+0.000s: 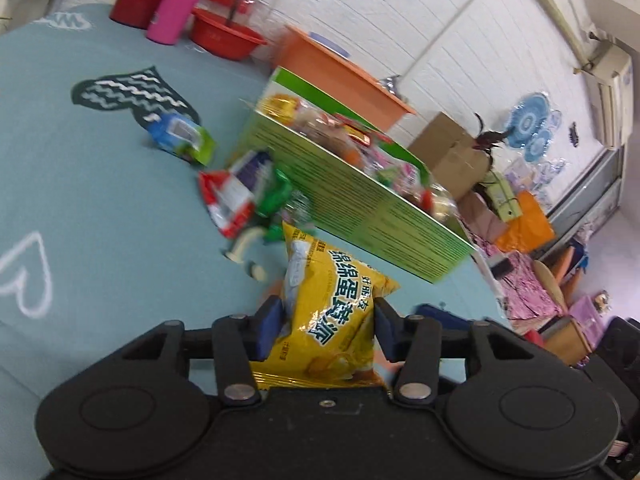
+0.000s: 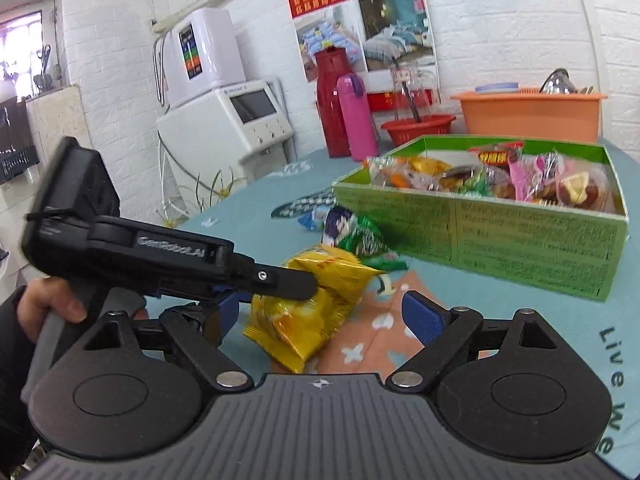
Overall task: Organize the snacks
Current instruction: 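Grasp the large yellow snack bag with both grippers, then carry the yellow bag over the box and open both grippers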
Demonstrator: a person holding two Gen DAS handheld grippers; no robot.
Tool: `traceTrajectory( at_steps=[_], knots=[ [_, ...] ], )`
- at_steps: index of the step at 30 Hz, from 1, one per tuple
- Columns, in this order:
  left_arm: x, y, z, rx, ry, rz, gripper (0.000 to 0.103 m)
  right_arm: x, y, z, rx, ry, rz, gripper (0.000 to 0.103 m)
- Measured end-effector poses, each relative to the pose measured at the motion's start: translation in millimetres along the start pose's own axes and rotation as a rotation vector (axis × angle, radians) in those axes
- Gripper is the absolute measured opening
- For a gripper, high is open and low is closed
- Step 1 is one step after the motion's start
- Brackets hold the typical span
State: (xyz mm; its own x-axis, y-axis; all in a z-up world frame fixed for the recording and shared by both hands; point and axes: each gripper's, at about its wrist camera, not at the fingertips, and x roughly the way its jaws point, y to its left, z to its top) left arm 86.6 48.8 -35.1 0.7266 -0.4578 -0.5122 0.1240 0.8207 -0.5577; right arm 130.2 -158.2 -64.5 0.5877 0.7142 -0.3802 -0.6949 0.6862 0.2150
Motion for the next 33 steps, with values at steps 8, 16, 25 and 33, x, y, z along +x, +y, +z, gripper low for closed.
traceTrajectory(
  at_steps=[8,16,25,33],
  knots=[
    [-2.4,9.7,-1.7,-0.098,0.008,-0.050,0.087,-0.2,-1.9,-14.3,0.054,0.049,0.027,0.103],
    [6.7,12.9,-0.4,-0.113,0.018,-0.067,0.072,8.3,-5.0,-10.7,0.080,0.043,0.018,0.103],
    [10.7,-7.0,-3.8,-0.068,0.014,-0.080,0.050,6.4,-15.1,-13.5,0.107,0.056,0.053,0.071],
    [18.4,-54.3,35.9,0.052,-0.055,-0.158,0.050,-23.3,-26.9,19.3,0.046,-0.103,-0.009,0.070]
  ],
)
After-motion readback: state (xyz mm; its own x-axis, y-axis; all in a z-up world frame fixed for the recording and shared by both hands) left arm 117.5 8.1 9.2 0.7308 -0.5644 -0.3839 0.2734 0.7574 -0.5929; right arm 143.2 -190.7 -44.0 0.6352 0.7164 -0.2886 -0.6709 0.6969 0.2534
